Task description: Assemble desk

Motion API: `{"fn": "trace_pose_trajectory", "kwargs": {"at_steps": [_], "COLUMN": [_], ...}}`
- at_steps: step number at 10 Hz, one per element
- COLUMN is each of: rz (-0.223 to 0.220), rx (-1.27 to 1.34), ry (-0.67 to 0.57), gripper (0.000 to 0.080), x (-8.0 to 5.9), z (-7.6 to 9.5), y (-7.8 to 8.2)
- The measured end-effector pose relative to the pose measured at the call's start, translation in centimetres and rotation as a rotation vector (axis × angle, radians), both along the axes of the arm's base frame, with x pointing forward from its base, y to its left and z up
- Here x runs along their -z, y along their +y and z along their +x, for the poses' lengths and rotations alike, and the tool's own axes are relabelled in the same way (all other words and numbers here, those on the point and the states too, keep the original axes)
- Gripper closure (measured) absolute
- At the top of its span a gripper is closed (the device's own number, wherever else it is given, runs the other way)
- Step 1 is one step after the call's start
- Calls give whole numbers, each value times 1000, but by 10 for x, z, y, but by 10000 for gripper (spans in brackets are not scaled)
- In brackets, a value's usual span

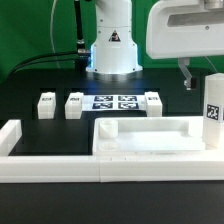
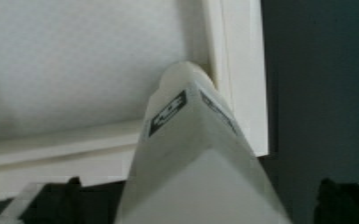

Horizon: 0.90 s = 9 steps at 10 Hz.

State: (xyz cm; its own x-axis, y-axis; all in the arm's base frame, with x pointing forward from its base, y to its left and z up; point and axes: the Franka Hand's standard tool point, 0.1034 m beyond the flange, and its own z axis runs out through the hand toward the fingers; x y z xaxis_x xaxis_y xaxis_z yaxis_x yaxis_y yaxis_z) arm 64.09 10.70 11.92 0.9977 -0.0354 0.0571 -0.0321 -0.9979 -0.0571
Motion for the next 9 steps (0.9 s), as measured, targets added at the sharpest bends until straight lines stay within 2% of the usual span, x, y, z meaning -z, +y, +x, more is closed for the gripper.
{"fn": "trace_pose_trajectory", "kwargs": {"at_steps": [5, 7, 9], "rz": [-34, -38, -38], "rx": [-420, -488, -486], "ry": [-16, -20, -20], "gripper": [151, 151, 406], "x": [4, 4, 5], "z": [-2, -2, -2], "y": [-3, -4, -4]}}
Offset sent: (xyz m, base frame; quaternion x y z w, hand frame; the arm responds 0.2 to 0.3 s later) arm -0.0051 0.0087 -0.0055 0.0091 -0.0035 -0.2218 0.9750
